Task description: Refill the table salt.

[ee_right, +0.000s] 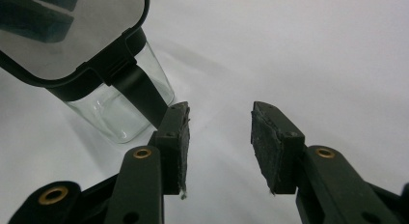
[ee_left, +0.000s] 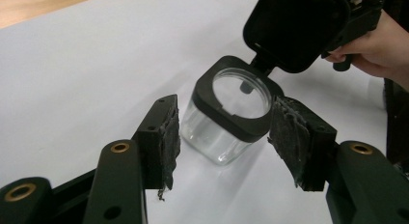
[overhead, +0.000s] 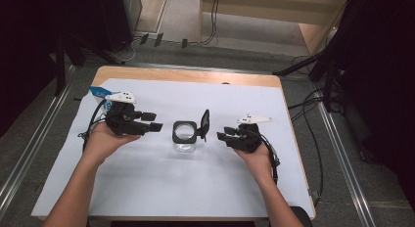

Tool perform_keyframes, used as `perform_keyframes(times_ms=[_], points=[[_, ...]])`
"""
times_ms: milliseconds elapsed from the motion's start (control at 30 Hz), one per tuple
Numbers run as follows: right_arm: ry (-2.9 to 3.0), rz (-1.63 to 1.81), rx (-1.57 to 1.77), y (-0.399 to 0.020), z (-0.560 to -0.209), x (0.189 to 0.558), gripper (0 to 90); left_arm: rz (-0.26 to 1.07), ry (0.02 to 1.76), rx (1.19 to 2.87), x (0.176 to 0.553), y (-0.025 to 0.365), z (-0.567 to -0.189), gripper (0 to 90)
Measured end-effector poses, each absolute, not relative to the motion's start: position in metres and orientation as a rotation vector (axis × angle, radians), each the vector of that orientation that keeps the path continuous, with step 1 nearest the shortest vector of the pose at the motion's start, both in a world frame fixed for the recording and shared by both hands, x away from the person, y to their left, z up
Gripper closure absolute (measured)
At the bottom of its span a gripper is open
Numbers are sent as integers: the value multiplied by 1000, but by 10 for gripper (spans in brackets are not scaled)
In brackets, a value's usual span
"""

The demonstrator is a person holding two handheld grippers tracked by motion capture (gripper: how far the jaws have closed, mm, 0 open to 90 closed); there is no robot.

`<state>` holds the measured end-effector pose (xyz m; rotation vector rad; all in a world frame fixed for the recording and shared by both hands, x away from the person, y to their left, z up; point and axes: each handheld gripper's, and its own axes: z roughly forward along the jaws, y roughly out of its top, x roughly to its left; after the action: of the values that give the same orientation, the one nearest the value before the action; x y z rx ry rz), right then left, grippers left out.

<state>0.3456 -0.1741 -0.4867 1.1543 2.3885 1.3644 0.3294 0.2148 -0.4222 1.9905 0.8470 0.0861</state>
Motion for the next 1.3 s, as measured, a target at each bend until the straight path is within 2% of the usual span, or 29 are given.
perform_keyframes(times_ms=[1300], points=[[2454,1312,1106,-162,-492,365,570,240,1102,1886,311,312,-421,445]])
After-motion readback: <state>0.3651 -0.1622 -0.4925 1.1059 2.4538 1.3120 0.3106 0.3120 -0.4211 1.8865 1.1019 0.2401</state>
